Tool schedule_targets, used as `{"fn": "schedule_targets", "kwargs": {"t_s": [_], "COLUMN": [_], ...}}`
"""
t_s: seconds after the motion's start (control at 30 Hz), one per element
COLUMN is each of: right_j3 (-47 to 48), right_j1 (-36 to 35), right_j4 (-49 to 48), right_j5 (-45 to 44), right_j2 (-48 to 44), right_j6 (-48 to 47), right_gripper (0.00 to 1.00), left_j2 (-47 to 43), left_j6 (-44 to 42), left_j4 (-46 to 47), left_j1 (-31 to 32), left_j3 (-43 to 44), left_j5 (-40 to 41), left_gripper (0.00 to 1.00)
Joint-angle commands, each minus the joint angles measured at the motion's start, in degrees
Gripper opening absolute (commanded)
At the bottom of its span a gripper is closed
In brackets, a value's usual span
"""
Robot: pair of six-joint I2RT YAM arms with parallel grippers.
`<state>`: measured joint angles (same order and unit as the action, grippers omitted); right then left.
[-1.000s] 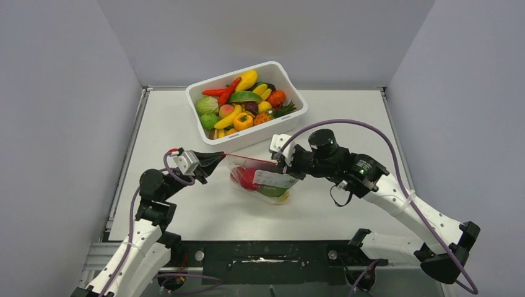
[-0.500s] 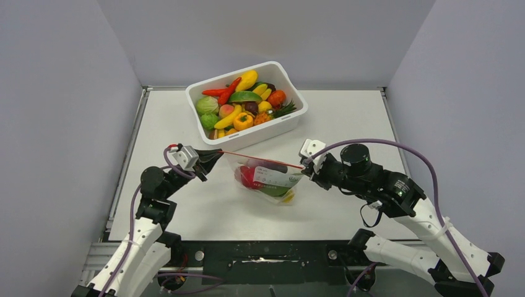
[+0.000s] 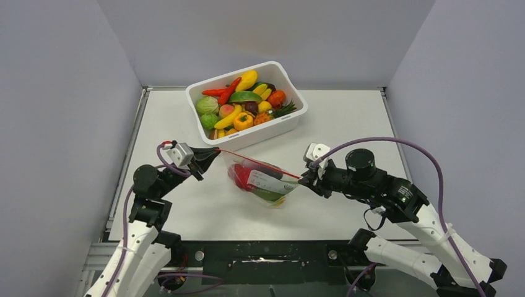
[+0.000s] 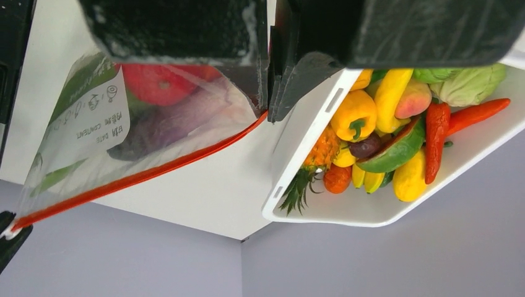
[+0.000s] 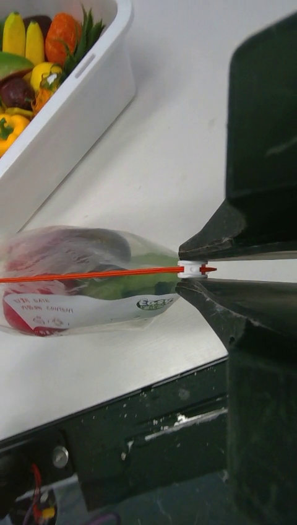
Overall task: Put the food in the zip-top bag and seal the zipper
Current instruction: Zip the zipper food storage bag at the center of the board, then place the zipper food storage bag at the center of the board.
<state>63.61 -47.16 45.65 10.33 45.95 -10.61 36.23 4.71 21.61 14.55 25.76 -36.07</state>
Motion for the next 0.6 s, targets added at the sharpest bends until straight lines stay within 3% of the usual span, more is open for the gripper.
{"fn": "schedule_targets", "kwargs": {"t_s": [0.0, 0.1, 0.33, 0.5, 0.57], "right_j3": [-3.21, -6.60, -8.12, -8.07, -8.31], "right_j1": [0.49, 0.49, 1.38, 5.41, 8.16], "right_j4": [-9.05, -12.82, -9.73, -9.32, -8.99], "right_j5": [8.13, 8.36, 1.66, -1.23, -3.34], "right_j2": [-4.40, -5.59, 1.27, 5.59, 6.14], "right_j6": [8.10, 12.42, 18.27, 21.03, 21.44], "right_gripper": [0.00, 0.00, 0.00, 0.00, 0.00], "left_j2": [-4.43, -6.04, -6.53, -7.45, -7.12], "left_j6": [-0.75, -0.60, -1.06, -0.21, -0.08], "left_j4": [-5.03, -8.30, -10.15, -6.60, -6.79], "left_j1": [-0.71, -0.68, -0.66, -0.66, -0.66], "left_j3": [5.54, 5.77, 3.57, 2.94, 3.38], "left_j5": [2.09, 4.14, 3.04, 5.82, 6.53], "left_gripper": [0.00, 0.00, 0.02, 0.35, 0.42]}}
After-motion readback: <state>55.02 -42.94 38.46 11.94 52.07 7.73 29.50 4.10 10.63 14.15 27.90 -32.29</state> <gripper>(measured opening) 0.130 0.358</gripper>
